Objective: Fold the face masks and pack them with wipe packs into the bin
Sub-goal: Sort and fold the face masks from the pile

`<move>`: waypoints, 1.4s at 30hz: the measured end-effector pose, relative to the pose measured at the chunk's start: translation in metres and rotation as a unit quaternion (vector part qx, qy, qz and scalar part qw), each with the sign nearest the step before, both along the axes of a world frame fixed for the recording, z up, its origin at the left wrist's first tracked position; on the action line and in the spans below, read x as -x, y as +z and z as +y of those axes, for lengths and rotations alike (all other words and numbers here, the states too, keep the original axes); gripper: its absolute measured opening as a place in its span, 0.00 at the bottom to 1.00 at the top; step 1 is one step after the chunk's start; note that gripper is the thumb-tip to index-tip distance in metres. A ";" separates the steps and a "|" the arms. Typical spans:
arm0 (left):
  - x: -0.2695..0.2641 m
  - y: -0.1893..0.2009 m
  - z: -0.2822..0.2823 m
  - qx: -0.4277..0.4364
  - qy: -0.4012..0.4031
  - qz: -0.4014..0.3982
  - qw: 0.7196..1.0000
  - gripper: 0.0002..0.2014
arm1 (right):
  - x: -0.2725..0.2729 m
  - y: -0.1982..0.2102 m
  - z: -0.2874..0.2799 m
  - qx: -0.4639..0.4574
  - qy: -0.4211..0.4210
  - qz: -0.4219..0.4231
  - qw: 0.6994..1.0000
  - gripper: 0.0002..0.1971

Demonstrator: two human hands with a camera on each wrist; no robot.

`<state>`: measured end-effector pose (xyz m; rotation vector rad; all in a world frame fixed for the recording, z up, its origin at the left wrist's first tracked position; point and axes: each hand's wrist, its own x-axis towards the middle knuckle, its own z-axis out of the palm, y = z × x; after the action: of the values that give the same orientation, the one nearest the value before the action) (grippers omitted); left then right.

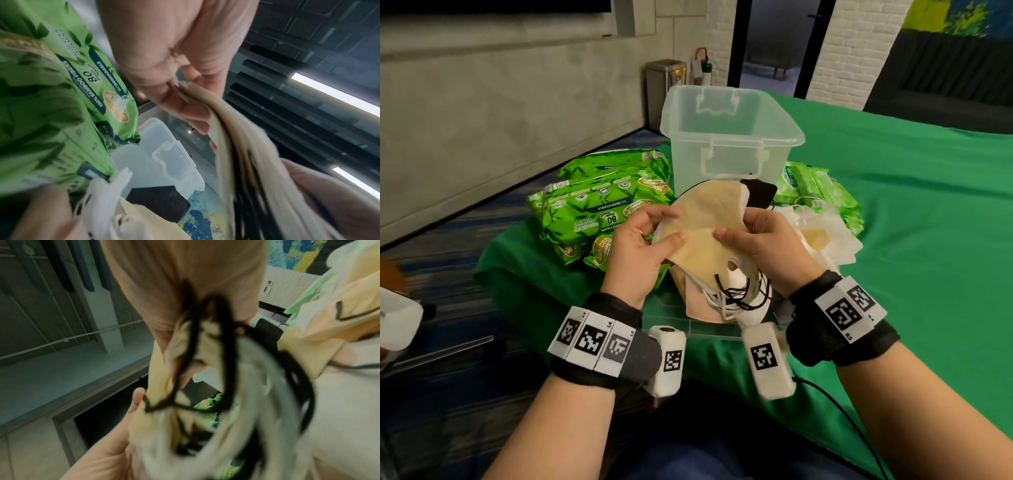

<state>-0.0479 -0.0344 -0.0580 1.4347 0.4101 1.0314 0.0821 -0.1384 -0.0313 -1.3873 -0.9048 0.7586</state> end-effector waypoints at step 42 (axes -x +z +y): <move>-0.026 0.008 0.017 0.017 0.049 0.081 0.995 0.15 | -0.124 0.022 0.059 0.237 -0.196 -0.281 0.909 0.07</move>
<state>-0.0222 -0.0171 -0.0500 1.4839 0.6194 0.9847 0.2065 -0.0795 -0.0092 -2.2113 -0.8558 0.2627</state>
